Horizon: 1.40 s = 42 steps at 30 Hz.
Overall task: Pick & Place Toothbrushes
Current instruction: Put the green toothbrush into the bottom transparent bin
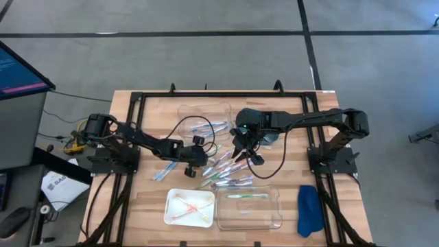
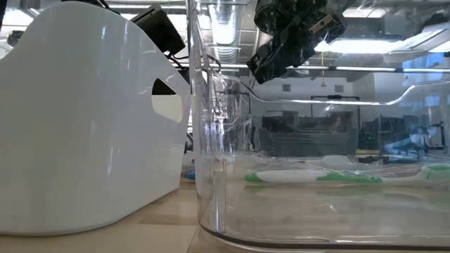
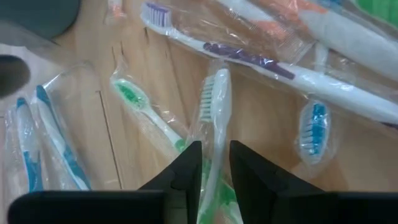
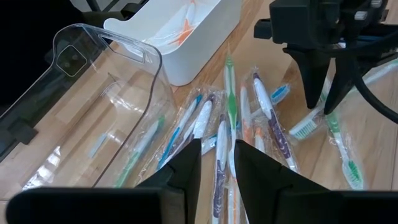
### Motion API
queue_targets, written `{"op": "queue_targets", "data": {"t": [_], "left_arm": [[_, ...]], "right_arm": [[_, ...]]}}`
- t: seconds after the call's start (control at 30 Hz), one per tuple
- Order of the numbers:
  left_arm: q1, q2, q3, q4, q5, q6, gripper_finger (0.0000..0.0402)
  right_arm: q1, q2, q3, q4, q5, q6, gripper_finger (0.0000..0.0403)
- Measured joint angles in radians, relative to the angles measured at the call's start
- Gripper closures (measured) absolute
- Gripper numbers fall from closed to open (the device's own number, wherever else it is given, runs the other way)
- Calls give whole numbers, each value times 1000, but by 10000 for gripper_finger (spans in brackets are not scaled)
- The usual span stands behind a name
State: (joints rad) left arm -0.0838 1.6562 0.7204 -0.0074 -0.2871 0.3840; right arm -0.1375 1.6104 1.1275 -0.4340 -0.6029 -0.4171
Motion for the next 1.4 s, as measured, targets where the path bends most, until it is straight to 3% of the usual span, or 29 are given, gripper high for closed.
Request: {"op": "queue_targets", "data": {"t": [1.4], "left_arm": [[8,0,7,12,34,80,325]], "right_arm": [[0,0,0,1,0,3,313]]}}
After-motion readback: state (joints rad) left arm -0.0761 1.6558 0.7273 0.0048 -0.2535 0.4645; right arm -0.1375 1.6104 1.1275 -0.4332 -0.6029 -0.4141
